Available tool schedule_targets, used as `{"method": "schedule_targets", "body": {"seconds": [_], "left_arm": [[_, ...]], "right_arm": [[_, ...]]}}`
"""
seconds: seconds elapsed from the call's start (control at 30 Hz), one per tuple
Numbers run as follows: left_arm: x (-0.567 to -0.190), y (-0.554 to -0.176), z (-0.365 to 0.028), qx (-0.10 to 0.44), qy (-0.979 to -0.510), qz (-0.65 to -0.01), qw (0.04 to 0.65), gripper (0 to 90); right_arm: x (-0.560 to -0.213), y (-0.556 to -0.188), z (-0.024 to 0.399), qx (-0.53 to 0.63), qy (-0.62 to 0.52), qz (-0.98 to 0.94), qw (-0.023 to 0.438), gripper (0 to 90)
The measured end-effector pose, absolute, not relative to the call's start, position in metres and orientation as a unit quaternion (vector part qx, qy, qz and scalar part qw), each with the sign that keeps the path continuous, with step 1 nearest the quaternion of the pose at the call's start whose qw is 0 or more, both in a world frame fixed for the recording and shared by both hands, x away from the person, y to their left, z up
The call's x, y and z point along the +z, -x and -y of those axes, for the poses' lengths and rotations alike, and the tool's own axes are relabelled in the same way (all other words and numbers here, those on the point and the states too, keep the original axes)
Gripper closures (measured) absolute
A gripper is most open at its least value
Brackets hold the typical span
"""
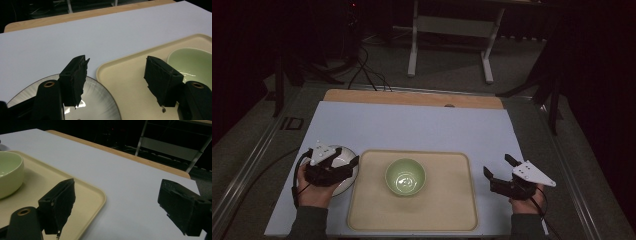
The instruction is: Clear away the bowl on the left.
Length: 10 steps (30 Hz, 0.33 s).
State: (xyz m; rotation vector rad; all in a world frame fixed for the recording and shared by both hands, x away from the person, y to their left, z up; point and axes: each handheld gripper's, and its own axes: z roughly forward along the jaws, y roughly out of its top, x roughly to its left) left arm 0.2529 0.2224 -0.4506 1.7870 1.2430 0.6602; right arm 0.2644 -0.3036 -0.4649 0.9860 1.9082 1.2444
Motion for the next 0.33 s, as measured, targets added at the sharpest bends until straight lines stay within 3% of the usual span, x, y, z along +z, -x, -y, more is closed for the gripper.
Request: {"method": "schedule_targets", "body": {"seconds": [0.33], "left_arm": [[-0.456, -0.250, -0.251, 0.283, -0.688, -0.524, 0.415, 32.9]], "right_arm": [[-0.465, -0.265, 0.304, 0.473, -0.378, -0.729, 0.320, 13.9]]}}
